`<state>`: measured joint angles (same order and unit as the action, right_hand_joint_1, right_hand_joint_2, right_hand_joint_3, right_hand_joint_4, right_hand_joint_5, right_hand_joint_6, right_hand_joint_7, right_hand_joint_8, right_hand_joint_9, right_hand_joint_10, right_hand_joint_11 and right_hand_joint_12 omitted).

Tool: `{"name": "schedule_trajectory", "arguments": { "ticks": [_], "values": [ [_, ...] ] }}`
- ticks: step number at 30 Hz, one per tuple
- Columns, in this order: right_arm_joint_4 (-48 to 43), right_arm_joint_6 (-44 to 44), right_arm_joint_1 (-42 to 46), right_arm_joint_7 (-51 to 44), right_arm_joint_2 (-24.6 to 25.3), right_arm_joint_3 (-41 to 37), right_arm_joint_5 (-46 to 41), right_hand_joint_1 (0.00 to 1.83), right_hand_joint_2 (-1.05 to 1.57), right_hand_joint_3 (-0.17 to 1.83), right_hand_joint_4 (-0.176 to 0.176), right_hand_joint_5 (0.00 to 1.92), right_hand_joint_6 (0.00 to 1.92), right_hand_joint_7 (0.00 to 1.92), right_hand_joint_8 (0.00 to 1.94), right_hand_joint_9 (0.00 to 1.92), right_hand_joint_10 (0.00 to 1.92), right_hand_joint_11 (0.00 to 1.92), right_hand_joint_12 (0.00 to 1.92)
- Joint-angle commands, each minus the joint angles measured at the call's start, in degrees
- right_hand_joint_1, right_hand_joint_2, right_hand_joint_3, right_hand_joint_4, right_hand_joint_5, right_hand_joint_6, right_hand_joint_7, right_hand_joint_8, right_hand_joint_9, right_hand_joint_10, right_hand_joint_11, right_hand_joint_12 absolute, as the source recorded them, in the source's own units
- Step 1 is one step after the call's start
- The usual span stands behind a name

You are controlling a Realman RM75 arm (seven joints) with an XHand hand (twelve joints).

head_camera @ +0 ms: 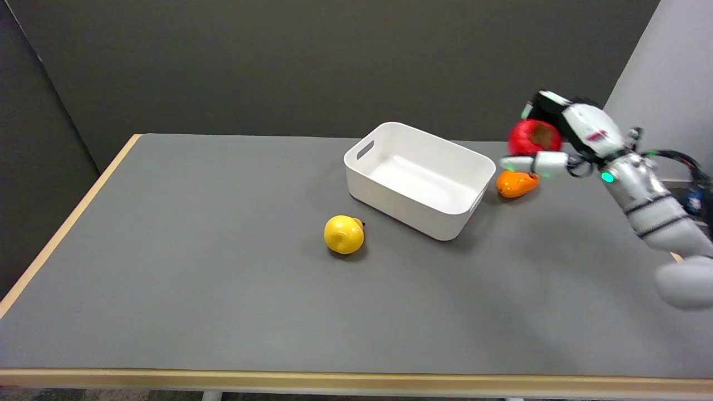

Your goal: Place tomato into white box.

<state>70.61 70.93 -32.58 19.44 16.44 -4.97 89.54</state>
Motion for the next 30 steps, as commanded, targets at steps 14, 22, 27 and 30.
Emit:
{"name": "schedule_trajectory", "arguments": {
  "ticks": [14, 22, 27, 30],
  "values": [
    [-18.19, -31.21, -26.07, -6.68, 31.91, 9.03, 5.55, 1.33, 1.16, 0.19, -0.143, 0.54, 1.62, 0.77, 1.31, 0.78, 1.51, 0.88, 1.89],
    [-16.06, -32.72, -22.72, -6.68, 29.29, 5.15, -0.23, 1.33, 1.14, 0.22, -0.131, 0.55, 1.58, 0.77, 1.31, 0.79, 1.51, 0.81, 1.62],
    [-12.63, -32.67, -20.66, -6.68, 25.80, 3.46, -0.23, 0.73, 0.73, 0.94, 0.127, 0.26, 0.70, 0.40, 0.48, 0.39, 0.84, 0.30, 1.37],
    [-11.01, -32.17, -18.97, -6.68, 24.32, 2.50, -0.78, 0.41, 0.65, 0.96, 0.118, 0.17, 0.43, 0.23, 0.29, 0.23, 0.62, 0.15, 1.21]
  ]
}}
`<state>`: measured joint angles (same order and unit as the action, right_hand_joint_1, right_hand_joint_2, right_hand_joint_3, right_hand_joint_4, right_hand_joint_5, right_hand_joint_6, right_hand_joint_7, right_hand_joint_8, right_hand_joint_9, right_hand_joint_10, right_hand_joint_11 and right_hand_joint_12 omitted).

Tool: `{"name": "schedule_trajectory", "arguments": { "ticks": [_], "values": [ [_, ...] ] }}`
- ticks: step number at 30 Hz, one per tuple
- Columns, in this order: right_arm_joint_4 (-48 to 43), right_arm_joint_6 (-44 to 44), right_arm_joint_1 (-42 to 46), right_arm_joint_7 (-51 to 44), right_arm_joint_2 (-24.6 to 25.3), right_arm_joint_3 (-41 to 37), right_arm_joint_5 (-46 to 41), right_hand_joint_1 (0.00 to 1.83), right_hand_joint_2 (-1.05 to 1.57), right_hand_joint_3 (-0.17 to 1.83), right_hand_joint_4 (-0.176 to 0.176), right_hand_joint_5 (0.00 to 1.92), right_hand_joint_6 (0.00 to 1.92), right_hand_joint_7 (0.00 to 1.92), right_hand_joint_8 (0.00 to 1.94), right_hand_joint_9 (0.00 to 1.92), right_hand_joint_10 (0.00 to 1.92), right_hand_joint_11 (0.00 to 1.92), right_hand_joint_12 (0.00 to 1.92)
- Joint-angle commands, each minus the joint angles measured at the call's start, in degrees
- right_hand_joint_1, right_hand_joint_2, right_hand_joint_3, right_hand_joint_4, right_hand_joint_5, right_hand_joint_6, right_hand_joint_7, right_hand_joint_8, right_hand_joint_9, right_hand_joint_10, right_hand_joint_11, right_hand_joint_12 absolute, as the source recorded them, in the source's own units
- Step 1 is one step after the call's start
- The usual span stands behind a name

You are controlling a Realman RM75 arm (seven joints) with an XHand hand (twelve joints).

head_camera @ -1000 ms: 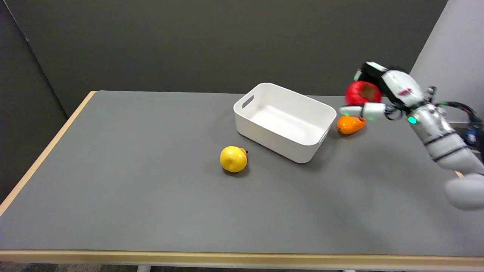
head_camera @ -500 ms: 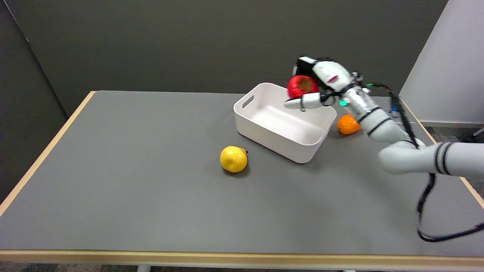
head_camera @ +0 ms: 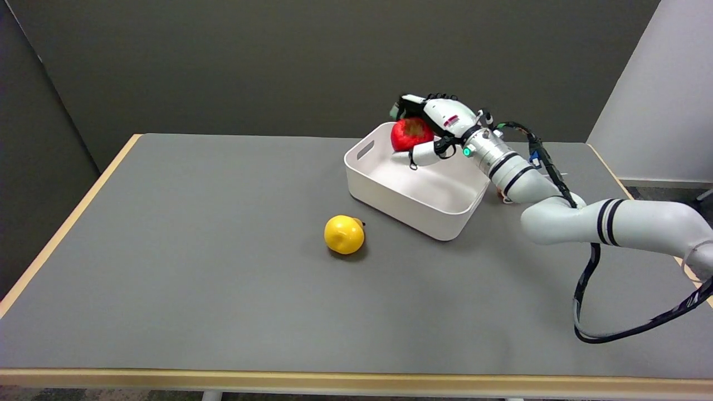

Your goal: Place tomato into white box.

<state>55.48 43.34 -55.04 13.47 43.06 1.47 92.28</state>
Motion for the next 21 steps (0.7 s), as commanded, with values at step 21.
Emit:
{"name": "schedule_trajectory", "arguments": {
  "ticks": [21],
  "values": [
    [19.13, 20.13, 19.45, 2.39, -14.57, -14.22, -8.22, 0.29, 0.64, 0.94, 0.112, 0.13, 0.38, 0.19, 0.27, 0.19, 0.59, 0.09, 1.18]
  ]
}}
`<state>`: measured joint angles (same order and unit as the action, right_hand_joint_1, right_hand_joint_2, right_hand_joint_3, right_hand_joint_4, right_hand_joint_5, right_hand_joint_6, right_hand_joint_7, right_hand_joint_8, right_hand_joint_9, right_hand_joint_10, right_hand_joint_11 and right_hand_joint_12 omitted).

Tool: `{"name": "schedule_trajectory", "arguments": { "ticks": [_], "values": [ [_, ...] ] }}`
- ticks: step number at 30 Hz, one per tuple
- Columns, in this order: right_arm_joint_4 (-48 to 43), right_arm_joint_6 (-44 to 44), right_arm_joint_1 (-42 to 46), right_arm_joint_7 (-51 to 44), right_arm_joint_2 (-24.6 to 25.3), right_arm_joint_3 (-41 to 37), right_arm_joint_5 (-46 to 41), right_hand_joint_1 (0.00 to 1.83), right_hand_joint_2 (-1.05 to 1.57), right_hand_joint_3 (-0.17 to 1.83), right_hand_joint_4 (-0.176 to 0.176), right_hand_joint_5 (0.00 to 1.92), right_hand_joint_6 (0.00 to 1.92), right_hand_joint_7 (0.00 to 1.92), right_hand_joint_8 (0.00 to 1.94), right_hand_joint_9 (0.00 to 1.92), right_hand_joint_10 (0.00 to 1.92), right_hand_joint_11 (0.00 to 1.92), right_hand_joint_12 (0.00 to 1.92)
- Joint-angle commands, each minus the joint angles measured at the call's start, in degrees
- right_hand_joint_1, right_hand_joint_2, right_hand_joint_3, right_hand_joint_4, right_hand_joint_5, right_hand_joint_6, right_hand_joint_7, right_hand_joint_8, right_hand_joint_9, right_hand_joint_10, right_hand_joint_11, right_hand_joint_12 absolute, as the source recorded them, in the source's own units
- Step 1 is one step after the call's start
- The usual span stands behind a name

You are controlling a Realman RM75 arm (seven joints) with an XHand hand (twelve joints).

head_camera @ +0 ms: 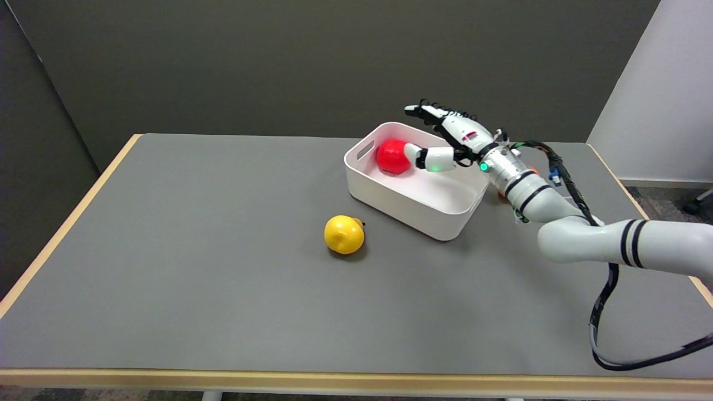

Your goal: Place tomato into white box.

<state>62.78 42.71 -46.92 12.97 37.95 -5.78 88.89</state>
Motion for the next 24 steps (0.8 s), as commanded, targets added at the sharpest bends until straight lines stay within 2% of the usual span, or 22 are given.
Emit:
{"name": "schedule_trajectory", "arguments": {
  "ticks": [1, 4, 8, 13, 18, 24],
  "values": [
    [13.75, 22.51, 12.36, 2.90, -10.70, -7.78, -4.99, 0.29, 0.64, 0.94, 0.112, 0.13, 0.38, 0.19, 0.27, 0.19, 0.59, 0.10, 1.18],
    [18.37, 25.67, 14.48, 2.97, -13.86, -10.11, -5.71, 0.29, 0.64, 0.95, 0.112, 0.14, 0.39, 0.20, 0.27, 0.20, 0.60, 0.10, 1.18],
    [23.04, 27.61, 15.85, 2.58, -17.80, -11.01, -11.79, 0.29, 0.66, 0.92, 0.112, 0.16, 0.40, 0.24, 0.30, 0.22, 0.63, 0.14, 1.22],
    [26.32, 33.66, 23.20, 7.19, -23.45, -11.02, -16.66, 0.31, 0.68, 0.89, 0.112, 0.19, 0.42, 0.30, 0.33, 0.26, 0.67, 0.19, 1.26],
    [27.67, 39.17, 29.00, 16.11, -24.20, -11.02, -17.79, 0.33, 0.68, 0.88, 0.104, 0.20, 0.42, 0.33, 0.34, 0.28, 0.71, 0.21, 1.30],
    [29.02, 40.40, 30.71, 18.24, -24.20, -11.01, -17.24, 0.35, 0.69, 0.87, 0.095, 0.19, 0.41, 0.32, 0.33, 0.27, 0.72, 0.20, 1.30]
  ]
}}
